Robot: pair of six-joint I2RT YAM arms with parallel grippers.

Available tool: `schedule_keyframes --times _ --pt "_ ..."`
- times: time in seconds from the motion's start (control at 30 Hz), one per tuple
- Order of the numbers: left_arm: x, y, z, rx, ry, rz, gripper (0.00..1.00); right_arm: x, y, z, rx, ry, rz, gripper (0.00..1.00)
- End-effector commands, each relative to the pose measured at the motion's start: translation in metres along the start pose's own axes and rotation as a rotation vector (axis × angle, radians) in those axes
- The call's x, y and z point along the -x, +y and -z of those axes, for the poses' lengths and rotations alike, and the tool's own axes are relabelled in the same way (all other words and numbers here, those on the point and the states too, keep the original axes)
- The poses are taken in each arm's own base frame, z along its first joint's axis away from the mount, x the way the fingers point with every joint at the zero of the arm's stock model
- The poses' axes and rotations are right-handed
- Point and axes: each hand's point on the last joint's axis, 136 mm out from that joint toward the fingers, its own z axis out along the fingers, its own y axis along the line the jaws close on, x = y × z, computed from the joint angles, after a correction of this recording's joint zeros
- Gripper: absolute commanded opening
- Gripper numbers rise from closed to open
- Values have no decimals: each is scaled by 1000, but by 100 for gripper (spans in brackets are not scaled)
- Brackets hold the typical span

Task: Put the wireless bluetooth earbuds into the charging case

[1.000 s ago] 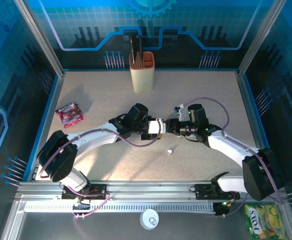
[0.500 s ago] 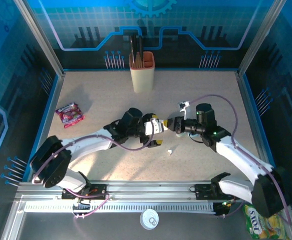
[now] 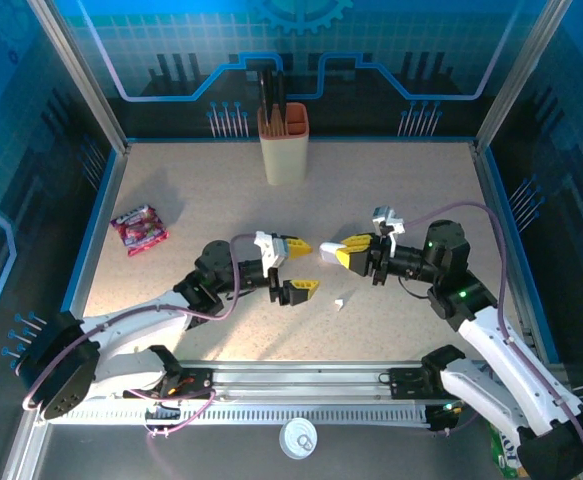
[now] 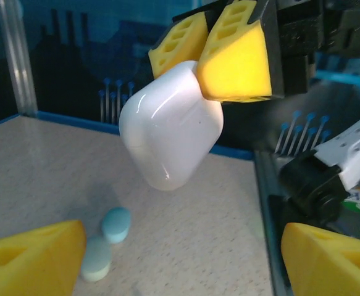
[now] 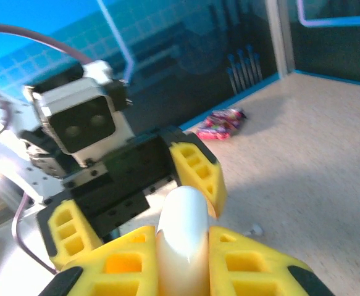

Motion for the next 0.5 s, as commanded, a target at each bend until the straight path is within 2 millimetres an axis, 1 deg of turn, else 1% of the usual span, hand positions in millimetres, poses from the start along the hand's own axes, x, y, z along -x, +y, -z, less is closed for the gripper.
schedule_keyframes --times 0.0,0.27,0.4,0.47 --pt "22 -24 2 -146 -82 95 78 21 33 5 167 -75 89 6" --pt "37 -34 2 -223 -157 80 60 22 41 0 218 -68 109 7" --pt "43 -40 5 -246 -185 52 54 25 44 -4 226 -82 117 7" --pt "46 -42 5 -262 -194 43 50 23 44 -8 235 -76 111 7"
